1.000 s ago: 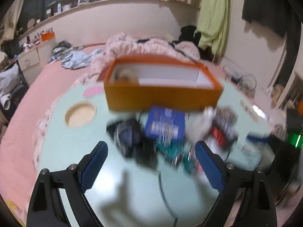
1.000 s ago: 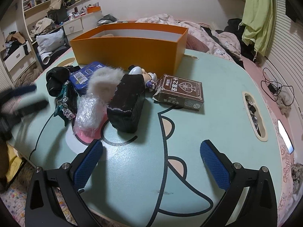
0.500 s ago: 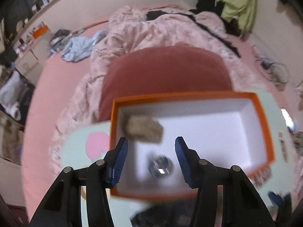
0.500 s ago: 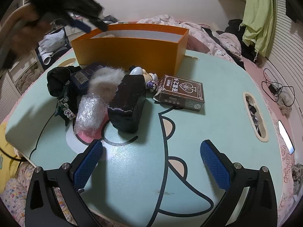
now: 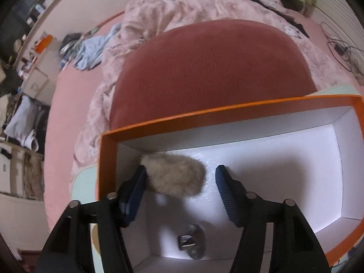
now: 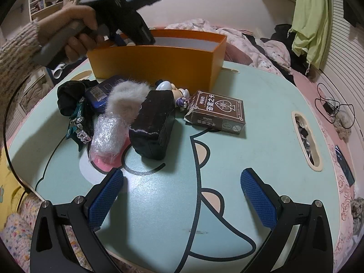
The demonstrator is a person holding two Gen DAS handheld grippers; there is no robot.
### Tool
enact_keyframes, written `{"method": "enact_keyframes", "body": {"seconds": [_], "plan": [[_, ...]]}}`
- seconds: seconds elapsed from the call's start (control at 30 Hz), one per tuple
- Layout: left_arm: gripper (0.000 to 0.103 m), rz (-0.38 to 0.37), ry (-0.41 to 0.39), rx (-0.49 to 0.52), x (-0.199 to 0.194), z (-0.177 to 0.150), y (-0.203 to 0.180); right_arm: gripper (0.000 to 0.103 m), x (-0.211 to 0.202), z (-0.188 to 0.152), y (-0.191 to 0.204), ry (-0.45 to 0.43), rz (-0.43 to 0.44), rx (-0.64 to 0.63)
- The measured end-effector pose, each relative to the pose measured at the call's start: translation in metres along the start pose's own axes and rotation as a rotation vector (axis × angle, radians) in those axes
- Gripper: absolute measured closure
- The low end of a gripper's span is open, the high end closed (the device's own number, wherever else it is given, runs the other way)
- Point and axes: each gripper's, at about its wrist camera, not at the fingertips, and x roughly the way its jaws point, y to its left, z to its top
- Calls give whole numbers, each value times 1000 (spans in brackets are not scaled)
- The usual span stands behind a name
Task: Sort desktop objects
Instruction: 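Grasp the brown fur ball in the box with the left gripper, set it on the table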
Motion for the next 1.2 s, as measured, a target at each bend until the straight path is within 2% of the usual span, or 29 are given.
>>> {"method": "enact_keyframes", "body": {"seconds": [0.13,0.23,0.33,0.4,0.5,0.6,0.73,0.77,0.83,0.87,0.9,0.97,1.1,1.2], "plan": [[68,-45,-33,16,-7,-7,-2,0,0,0,0,0,0,1],[68,-69,-87,-1,-20,-12,6,0,1,0,1,-1,0,2],[68,-146,-198,-32,-60,-26,18,0,1,0,1,-1,0,2],[68,-208,-291,-44,-96,-45,26,0,1,0,1,-1,0,2],[68,-243,-366,-43,-128,-80,34,0,1,0,1,-1,0,3],[68,-242,-367,-33,-130,-115,38,0,1,0,1,-1,0,2],[65,-234,-358,-28,-115,-140,33,0,2,1,1,0,-2,4],[63,-235,-363,-33,-111,-141,33,0,3,1,1,1,-3,4],[46,-229,-385,-57,-108,-144,33,0,4,1,1,1,-4,4],[29,-222,-394,-77,-107,-145,35,0,4,1,1,1,-4,4],[20,-219,-422,-112,-110,-151,38,0,4,1,1,0,-4,4],[11,-231,-448,-149,-114,-162,42,0,4,1,1,0,-4,4],[8,-258,-398,-191,-109,-197,41,0,5,1,1,-1,-5,6],[7,-239,-358,-206,-94,-231,32,0,5,1,1,-1,-5,6]]}}
